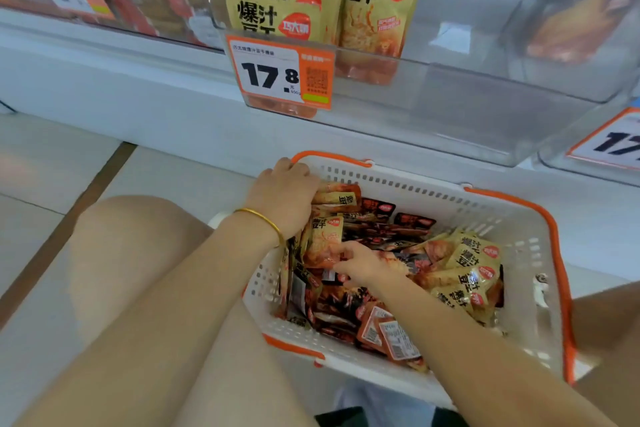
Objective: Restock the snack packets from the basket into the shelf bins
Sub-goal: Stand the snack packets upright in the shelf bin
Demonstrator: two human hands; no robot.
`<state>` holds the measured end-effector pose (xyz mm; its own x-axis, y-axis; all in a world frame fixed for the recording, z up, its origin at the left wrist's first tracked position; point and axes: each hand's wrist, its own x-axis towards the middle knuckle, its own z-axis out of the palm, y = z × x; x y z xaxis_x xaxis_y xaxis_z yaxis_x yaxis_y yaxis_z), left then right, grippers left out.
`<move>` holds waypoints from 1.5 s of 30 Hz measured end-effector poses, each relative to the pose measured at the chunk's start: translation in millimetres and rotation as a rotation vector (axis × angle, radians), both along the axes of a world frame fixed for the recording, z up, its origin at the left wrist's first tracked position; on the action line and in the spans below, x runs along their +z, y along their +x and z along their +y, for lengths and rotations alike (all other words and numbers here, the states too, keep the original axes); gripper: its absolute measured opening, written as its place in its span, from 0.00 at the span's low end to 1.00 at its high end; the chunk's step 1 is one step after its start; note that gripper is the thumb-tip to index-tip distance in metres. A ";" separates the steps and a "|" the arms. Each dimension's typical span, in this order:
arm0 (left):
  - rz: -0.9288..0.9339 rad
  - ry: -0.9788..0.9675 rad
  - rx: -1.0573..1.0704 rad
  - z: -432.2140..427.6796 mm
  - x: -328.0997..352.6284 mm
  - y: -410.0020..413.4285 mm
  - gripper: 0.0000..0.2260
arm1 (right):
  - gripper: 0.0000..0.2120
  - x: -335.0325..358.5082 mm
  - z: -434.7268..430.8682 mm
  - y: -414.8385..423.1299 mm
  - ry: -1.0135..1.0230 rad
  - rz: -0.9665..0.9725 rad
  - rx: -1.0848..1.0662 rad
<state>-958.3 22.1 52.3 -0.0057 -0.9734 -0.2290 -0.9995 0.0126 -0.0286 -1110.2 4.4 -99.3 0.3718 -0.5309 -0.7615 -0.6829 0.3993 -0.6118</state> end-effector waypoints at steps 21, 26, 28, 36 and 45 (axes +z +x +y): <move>0.101 0.146 0.059 -7.2 -5.0 -5.4 0.17 | 0.23 -28.1 -6.6 16.3 0.476 -0.309 -0.451; 0.107 0.167 0.065 -7.8 -7.3 -2.9 0.17 | 0.22 -27.4 -6.1 21.9 0.419 -0.261 -0.377; 0.108 0.178 0.075 -9.3 -8.3 -2.7 0.16 | 0.20 -23.5 -9.1 12.8 0.424 -0.300 -0.386; 0.288 0.249 0.254 -15.4 -12.3 -12.8 0.19 | 0.28 43.5 -27.9 -81.2 0.565 -0.728 -0.226; 1.016 0.098 0.466 0.3 24.6 -43.3 0.04 | 0.27 117.3 -30.5 -111.7 0.329 -0.854 -0.085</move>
